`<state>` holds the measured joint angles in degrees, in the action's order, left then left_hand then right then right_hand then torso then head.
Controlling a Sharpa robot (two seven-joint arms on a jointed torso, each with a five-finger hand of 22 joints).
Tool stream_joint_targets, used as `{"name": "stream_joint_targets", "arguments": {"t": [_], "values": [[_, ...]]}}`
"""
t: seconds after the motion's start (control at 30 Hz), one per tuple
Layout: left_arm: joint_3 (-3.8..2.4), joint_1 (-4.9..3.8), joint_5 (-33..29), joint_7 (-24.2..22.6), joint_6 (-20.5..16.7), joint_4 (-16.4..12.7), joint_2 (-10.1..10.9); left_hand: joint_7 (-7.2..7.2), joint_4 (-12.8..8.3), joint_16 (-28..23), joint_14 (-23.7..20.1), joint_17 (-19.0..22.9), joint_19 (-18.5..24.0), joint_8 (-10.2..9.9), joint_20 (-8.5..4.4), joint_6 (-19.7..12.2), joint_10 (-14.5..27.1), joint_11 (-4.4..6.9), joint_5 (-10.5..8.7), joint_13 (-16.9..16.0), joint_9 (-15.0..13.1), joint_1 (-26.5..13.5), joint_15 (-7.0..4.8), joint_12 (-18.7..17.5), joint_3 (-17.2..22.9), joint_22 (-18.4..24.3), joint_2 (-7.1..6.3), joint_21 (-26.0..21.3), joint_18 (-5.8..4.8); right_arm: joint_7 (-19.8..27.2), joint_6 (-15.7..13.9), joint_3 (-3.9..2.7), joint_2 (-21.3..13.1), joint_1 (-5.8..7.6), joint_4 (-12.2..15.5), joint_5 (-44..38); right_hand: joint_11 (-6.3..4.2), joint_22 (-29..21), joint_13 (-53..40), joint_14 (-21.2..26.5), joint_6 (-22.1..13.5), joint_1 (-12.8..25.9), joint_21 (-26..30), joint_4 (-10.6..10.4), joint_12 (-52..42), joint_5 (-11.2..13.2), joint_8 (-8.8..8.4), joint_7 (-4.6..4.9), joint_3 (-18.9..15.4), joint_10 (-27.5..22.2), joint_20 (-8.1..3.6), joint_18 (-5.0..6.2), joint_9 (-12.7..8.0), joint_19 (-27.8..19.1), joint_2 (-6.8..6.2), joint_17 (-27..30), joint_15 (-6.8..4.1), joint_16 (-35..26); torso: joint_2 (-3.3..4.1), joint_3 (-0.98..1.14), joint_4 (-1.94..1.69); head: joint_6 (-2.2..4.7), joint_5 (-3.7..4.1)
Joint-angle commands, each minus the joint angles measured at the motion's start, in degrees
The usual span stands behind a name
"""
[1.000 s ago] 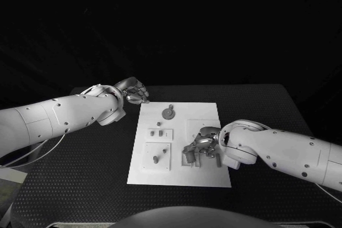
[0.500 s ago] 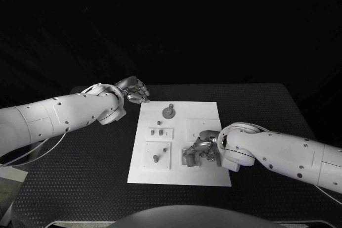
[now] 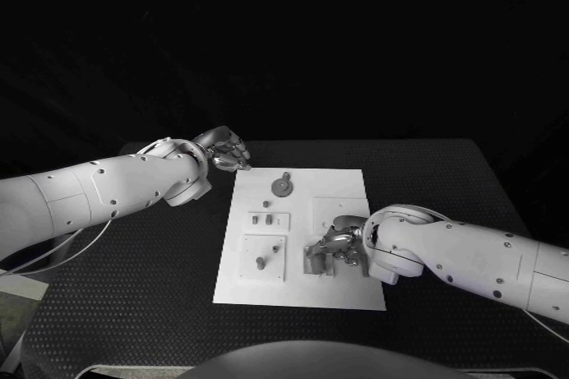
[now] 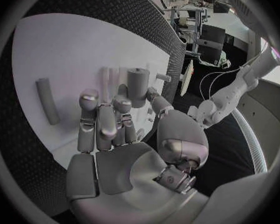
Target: Assemble the parts on the task board
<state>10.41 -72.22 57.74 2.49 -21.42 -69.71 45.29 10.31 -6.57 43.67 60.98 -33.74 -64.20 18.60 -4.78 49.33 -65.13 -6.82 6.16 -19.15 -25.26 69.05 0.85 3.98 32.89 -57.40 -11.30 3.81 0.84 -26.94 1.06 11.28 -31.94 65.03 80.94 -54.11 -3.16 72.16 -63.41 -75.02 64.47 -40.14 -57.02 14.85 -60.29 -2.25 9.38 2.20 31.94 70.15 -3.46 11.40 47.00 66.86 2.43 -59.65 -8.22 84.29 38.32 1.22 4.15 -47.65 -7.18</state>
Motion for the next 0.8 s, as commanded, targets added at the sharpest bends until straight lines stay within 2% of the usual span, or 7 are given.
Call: {"name": "stream_joint_targets", "arguments": {"t": [0.03, 0.43, 0.8], "values": [[-0.02, -0.04, 0.0, -0.2, 0.5, 0.0, -0.1, -0.11, 0.4, -0.2, 0.4, -0.1, -0.2, 0.3, -0.04, -0.1, 0.2, -0.10, 0.38, -0.1, 0.1, -0.3, -0.05, 0.1, -0.1, 0.1, 0.08, 0.2, 0.29, -0.2, -1.8, 0.14, -0.3, -0.20, -0.2, -2.0, -0.29, -0.1, 0.0, -0.3, 1.1, 0.2, -0.3, 0.7, 0.3, -0.4, -0.26, 0.71, 1.8, 0.2, -0.23, 3.60, 0.1, 0.2, 0.67, 0.0, -1.05, 0.2, -0.01, 0.02, 0.01, -0.09, -0.11], [-0.02, -0.04, 0.0, -0.3, 0.4, 0.0, -0.1, -0.10, 0.5, -0.2, 0.5, -0.1, -0.2, 0.3, -0.05, -0.1, 0.2, -0.10, 0.38, -0.1, 0.1, -0.3, -0.05, 0.1, -0.1, 0.1, 0.10, 0.2, 0.29, -0.2, -1.6, 0.14, 0.0, -0.24, -0.5, -1.9, -0.28, -0.1, -0.1, -0.2, 1.0, 0.5, -0.3, 0.8, 0.3, -0.4, -0.34, 0.72, 2.0, 0.2, -0.27, 3.60, 0.0, 0.2, 0.88, 0.2, -1.06, 0.2, -0.02, 0.02, 0.07, -0.09, -0.31], [-0.02, -0.04, 0.0, -0.2, 0.4, 0.0, -0.1, -0.10, 0.5, -0.3, 0.5, -0.1, -0.2, 0.3, -0.05, -0.1, 0.2, -0.10, 0.38, -0.1, 0.1, -0.3, -0.05, 0.1, -0.1, 0.1, 0.10, 0.2, 0.29, -0.5, 0.4, 0.14, 0.4, -0.50, -0.8, -1.2, -0.25, -0.1, -0.1, -0.1, 1.0, 0.8, -0.3, 0.9, 0.4, -0.4, -0.44, 0.75, 2.0, 0.1, -0.28, 3.60, 0.0, 0.2, 0.85, 0.4, -1.04, 0.1, 0.00, 0.01, 0.05, -0.15, -0.29]]}}
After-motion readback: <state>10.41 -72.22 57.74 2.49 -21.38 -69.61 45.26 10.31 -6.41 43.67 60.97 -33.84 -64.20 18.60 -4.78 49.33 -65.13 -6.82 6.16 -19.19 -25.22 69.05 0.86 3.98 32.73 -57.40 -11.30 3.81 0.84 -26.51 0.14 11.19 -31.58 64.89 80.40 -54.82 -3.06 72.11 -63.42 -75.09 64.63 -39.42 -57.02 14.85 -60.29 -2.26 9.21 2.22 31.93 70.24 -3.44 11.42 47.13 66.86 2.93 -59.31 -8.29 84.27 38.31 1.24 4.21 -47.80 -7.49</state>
